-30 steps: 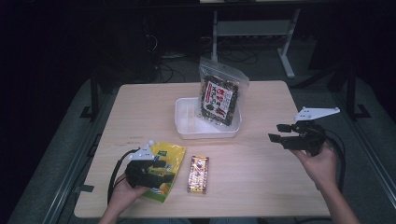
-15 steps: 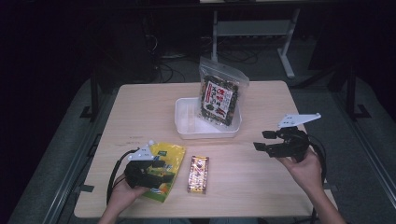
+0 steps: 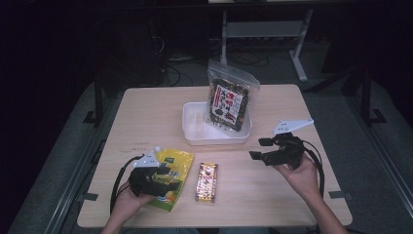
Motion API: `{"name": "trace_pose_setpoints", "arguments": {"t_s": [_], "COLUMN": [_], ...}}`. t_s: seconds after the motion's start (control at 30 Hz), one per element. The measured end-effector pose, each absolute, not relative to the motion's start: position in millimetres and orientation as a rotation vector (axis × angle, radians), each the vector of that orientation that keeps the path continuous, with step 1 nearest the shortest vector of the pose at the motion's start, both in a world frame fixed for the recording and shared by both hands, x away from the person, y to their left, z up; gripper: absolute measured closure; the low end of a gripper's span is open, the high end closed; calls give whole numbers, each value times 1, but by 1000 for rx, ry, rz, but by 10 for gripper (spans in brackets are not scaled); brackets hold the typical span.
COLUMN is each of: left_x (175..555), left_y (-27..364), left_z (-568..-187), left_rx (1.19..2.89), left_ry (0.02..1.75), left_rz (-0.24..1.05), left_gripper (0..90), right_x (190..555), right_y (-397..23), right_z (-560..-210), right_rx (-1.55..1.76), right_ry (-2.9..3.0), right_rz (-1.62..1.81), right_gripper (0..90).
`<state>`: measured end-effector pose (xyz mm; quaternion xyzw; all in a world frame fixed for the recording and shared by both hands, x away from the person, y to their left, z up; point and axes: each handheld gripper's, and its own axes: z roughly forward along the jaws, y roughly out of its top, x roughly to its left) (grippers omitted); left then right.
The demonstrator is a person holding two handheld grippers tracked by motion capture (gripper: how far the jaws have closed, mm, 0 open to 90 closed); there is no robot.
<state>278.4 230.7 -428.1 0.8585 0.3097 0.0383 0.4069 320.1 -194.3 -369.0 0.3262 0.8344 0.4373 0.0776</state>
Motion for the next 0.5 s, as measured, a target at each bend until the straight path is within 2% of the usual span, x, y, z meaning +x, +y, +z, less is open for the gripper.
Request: {"name": "trace_pose_setpoints", "arguments": {"t_s": [0.5], "left_x": [281], "left_y": [233], "left_z": [-429], "left_rx": [2168], "left_ry": [808], "left_rz": [118], "left_gripper": [241], "right_x": [331], "right_y": [-161], "right_z": [-382], "right_rx": [933], "right_ry": [2570], "right_rz": [1314], "right_gripper": [311]}}
